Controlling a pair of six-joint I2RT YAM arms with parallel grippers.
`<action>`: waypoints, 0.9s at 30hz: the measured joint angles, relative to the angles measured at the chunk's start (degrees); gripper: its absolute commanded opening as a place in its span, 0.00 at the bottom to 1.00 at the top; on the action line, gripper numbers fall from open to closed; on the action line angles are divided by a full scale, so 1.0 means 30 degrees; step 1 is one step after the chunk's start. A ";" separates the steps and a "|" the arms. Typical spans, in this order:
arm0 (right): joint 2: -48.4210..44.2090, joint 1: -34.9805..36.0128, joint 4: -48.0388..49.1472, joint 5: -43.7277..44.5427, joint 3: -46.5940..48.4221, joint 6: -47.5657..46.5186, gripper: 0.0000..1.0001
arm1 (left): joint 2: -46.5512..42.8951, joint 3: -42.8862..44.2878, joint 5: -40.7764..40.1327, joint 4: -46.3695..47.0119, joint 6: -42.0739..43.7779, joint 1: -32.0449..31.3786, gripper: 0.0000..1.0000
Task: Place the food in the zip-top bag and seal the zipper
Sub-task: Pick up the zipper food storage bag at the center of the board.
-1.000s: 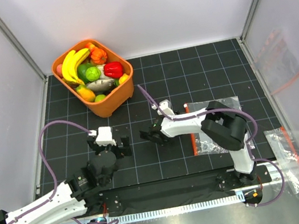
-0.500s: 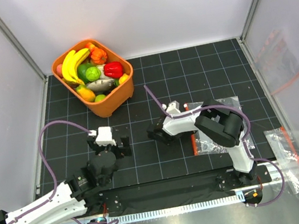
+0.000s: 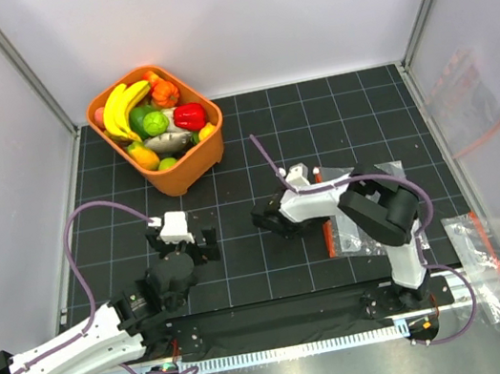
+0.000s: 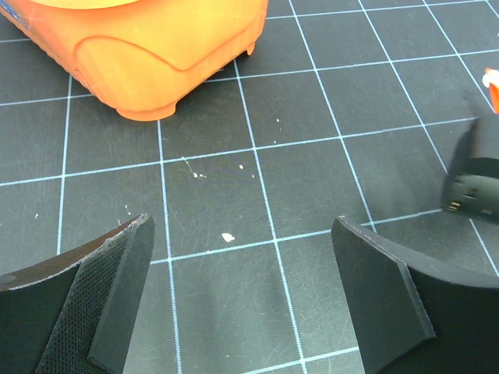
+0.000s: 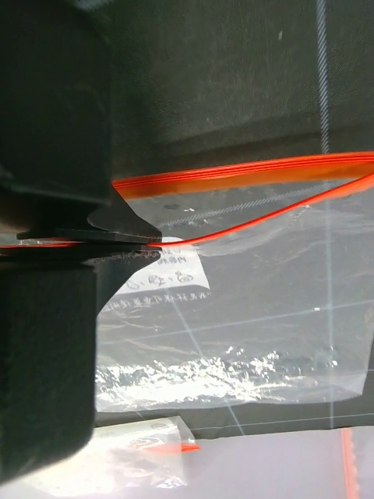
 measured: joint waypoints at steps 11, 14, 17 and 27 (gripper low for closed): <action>-0.6900 0.2994 0.3716 -0.1348 -0.1224 -0.3650 0.01 | 0.0743 0.0000 0.1960 0.1588 0.0430 0.0000 1.00; -1.0105 0.2841 0.6360 -0.3242 -0.2812 -0.5486 0.01 | 0.1501 0.0000 0.3184 0.2506 0.0503 0.0000 1.00; -1.2152 0.2798 0.8568 -0.4881 -0.3876 -0.6761 0.01 | 0.2142 0.0000 0.4029 0.3111 0.0401 0.0000 1.00; -1.3187 0.2798 1.1584 -0.7890 -0.4401 -0.8896 0.01 | 0.4124 0.2623 0.6098 0.3818 -0.1858 0.0000 1.00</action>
